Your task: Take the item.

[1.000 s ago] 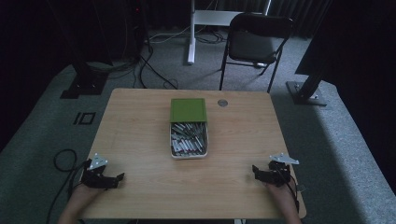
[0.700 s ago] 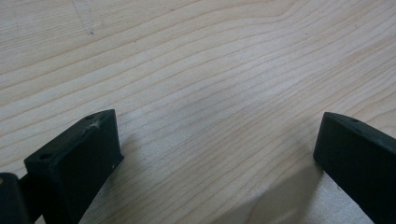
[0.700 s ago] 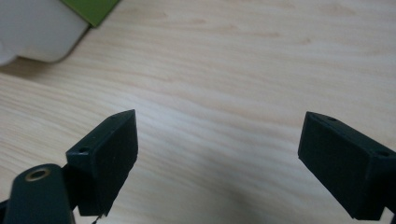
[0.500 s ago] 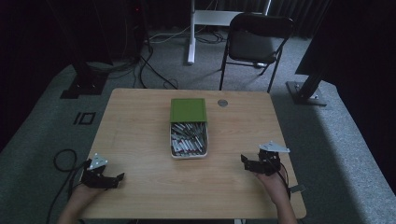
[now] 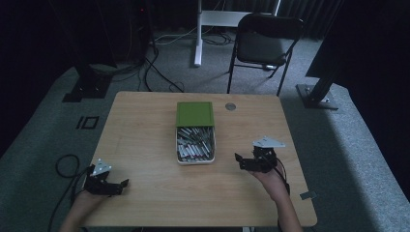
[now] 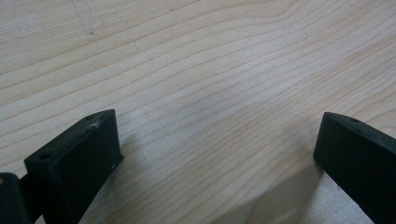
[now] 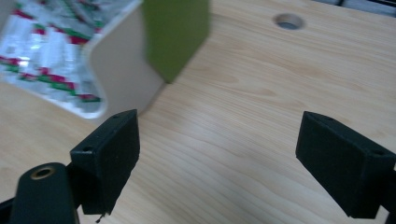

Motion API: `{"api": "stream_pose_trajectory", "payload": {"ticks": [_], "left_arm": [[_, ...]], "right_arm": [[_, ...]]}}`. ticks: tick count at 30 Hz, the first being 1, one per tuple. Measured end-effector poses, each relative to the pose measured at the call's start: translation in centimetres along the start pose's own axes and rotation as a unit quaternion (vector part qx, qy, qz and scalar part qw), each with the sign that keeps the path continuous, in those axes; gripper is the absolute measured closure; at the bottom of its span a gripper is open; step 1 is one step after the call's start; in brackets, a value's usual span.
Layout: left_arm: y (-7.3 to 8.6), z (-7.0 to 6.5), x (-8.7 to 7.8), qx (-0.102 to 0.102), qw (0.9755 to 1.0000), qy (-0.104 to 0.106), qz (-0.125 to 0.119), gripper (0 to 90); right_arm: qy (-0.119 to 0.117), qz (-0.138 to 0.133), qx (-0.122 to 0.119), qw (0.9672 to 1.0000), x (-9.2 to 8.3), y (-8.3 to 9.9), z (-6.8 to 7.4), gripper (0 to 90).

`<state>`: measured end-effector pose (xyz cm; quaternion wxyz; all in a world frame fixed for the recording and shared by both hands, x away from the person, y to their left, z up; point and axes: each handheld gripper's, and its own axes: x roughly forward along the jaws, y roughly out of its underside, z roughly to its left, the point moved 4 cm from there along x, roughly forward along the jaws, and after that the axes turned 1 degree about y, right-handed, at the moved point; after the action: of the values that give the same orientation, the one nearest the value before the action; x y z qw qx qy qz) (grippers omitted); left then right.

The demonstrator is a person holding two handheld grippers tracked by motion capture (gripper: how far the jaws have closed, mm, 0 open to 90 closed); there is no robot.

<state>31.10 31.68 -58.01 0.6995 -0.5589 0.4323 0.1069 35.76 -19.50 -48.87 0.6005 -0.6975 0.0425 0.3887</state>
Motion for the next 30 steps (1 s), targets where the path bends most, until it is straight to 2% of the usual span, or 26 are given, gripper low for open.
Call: {"api": "stream_pose_trajectory", "payload": {"ticks": [5,17,26,27,30], "left_arm": [[0.0,0.0,0.0,0.000,1.0000,0.000,0.000,1.3],[0.0,0.0,0.0,0.000,1.0000,0.000,0.000,1.4],[0.0,0.0,0.0,0.001,1.0000,0.000,0.000,1.4],[0.0,0.0,0.0,0.001,1.0000,0.000,0.000,1.4],[0.0,0.0,0.0,0.000,1.0000,0.000,0.000,1.4]], "right_arm": [[-0.029,0.003,-0.021,0.9994,1.0,-1.5,1.9,13.8],[-0.066,-0.015,-0.044,0.9967,2.7,-4.3,5.6,14.1],[-0.088,-0.012,-0.058,0.9943,4.3,-4.9,7.8,16.0],[-0.088,-0.013,-0.061,0.9942,4.4,-4.9,8.0,19.5],[-0.092,-0.013,-0.069,0.9933,4.8,-5.1,8.7,22.1]]}}
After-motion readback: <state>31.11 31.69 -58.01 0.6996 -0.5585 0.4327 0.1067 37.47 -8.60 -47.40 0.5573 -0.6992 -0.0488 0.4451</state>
